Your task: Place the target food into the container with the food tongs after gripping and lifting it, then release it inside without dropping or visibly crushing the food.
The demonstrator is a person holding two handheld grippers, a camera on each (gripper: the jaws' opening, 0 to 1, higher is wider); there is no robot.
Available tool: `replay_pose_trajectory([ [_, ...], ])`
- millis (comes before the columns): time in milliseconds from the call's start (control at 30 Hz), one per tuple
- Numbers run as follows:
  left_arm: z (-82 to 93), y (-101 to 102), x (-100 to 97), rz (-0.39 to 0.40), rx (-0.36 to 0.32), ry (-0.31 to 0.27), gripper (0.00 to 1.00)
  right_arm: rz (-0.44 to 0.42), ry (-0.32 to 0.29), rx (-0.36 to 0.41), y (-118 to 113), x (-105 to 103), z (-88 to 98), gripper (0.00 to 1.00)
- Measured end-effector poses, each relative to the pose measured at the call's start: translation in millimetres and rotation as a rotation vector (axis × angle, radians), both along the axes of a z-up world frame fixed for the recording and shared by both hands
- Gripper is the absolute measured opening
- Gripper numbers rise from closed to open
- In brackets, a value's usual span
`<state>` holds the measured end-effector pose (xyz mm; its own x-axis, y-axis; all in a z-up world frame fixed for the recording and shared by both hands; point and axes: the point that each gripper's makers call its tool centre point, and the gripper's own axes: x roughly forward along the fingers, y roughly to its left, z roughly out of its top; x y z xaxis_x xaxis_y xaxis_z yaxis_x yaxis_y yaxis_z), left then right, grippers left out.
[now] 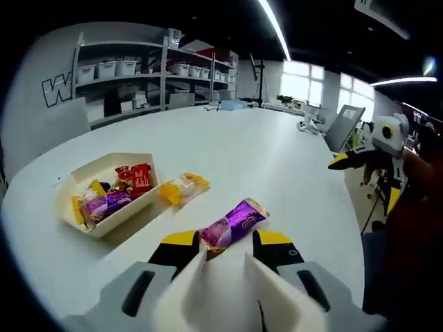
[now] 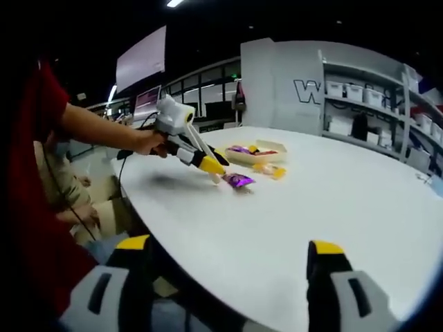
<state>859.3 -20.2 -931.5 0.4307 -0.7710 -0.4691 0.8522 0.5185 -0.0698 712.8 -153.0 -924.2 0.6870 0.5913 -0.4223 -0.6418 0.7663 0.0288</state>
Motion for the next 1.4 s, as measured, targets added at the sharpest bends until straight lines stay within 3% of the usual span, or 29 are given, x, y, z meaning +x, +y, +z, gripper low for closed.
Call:
replay_pose_trajectory([
  [233, 2.3, -0.6, -11.5, -0.022, 0.01, -0.007, 0.29, 0.014, -0.002, 0.002, 5.4, 1.1, 0.1, 0.91],
  [500, 16.7, -1.7, -0.1, -0.011, -0.015, -0.031, 0.29, 0.014, 0.001, 0.0, 4.3, 1.8, -0.7, 0.91],
  [600, 22.5, -7.5, 6.5, 0.0, -0.035, -0.023, 0.29, 0.012, 0.006, 0.002, 4.1, 1.5, -2.1, 0.91],
  [667, 25.7, -16.8, 8.4, -0.028, -0.03, -0.047, 0.29, 0.012, 0.007, -0.002, 4.3, 1.5, -2.9, 0.91],
  [1100, 6.5, -33.0, 26.1, -0.08, 0.022, -0.044, 0.29, -0.011, -0.007, 0.005, -3.4, 3.9, 2.8, 0.91],
  [1400, -6.4, -39.0, 24.6, -0.093, 0.033, 0.006, 0.29, -0.016, 0.001, 0.003, -5.2, 3.3, 0.1, 0.91],
])
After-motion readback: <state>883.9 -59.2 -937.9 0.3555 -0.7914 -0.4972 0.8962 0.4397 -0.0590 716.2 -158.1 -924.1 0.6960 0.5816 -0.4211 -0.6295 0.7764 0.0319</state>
